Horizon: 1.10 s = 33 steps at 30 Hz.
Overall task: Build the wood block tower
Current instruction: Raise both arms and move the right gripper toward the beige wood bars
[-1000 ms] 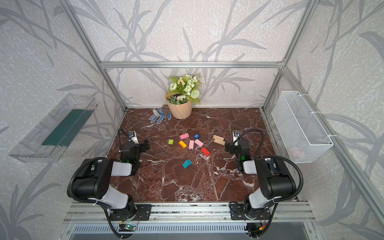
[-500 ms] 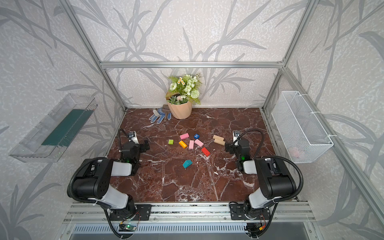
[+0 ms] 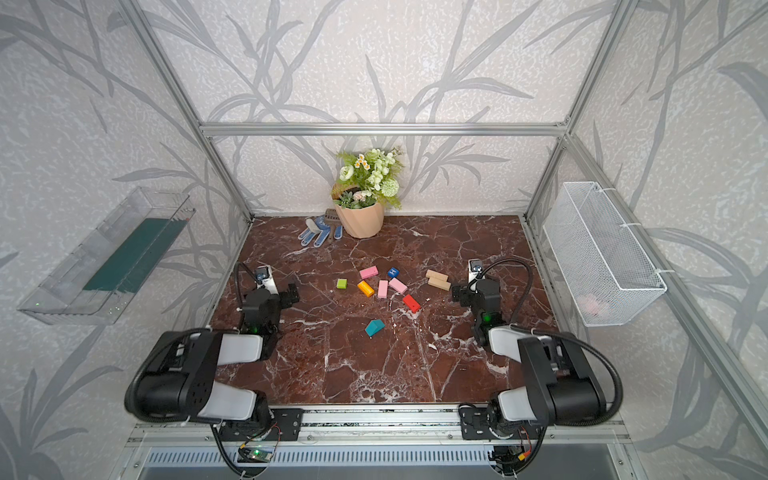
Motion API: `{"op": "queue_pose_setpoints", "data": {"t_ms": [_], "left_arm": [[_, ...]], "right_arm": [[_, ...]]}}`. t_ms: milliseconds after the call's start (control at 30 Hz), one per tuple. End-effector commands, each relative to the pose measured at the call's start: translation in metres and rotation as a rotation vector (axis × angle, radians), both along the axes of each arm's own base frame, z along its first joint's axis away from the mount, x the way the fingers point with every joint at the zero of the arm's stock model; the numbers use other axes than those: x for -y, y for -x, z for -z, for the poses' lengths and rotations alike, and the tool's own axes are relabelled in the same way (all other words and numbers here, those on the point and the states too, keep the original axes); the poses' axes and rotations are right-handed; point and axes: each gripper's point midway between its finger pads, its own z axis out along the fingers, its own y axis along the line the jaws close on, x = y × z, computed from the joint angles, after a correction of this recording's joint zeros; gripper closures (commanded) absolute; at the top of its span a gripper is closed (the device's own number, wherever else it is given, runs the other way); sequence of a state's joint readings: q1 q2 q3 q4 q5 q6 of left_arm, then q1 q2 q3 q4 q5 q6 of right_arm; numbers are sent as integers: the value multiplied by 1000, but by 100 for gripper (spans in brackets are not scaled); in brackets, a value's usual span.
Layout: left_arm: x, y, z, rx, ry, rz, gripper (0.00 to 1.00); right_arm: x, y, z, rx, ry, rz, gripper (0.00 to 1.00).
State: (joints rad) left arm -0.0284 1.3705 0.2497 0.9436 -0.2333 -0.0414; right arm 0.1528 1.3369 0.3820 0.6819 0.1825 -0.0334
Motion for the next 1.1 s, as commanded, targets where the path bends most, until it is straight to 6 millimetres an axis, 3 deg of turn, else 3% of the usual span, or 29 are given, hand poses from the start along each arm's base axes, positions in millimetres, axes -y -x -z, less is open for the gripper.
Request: {"op": "queue_pose_setpoints", "data": {"t_ms": [0,67,133,200,300,400,467,567,633,833,933,1067], "left_arm": [[-24,26,-37,77,113,-198,1],[-19,43,-52,42,223,-200,1],[-23,60,-52,57,330,-252,1],[-19,65,-53,100,366,-226,1],[-18,67,-32,66,433,-243,1],[-44,87,2,-24,515,-485,1],[-53,91,13,-96,553,-552,1],[-42,65,24,-161,593,-437,1],[-43,61,34,-255,585,-470,1],[-41,49,42,-396,590,-509,1],[-32,35,37,-349,603,-413,1],[-29,26,14,-309,542,-323,1]], "right_arm": [[30,22,-20,-69,-88,225,1],[43,40,-24,-73,-205,343,1],[50,57,-22,-68,-305,418,1],[52,66,-24,-11,-362,411,1],[62,88,-16,78,-458,467,1],[60,101,-18,118,-498,432,1],[44,101,-27,148,-499,307,1],[39,101,-29,163,-506,274,1],[35,98,-28,153,-506,254,1],[13,71,-19,30,-470,180,1],[-14,46,-11,-77,-393,107,1],[-65,26,-7,-178,-180,-10,1]]}}
